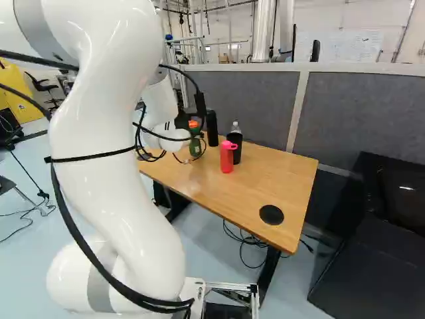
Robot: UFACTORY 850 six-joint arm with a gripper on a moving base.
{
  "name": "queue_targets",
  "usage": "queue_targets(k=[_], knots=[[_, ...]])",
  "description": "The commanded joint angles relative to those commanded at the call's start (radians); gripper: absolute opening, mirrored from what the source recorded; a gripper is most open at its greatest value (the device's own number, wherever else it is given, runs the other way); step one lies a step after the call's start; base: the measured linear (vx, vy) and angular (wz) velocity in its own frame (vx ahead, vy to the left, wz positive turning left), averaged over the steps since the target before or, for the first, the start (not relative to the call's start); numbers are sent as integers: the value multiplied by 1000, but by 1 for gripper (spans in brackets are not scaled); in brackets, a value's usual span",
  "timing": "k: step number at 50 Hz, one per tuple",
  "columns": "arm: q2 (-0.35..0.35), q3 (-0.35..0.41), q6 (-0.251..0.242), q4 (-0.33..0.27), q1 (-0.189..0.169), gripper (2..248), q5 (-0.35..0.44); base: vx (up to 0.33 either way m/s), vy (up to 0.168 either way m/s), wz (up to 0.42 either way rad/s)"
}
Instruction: Pick up the green bottle from the table
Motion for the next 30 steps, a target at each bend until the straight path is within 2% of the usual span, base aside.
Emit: queue_targets(k=[30], knots=[[159, 107, 0, 0, 25, 116, 0, 0, 0, 0]])
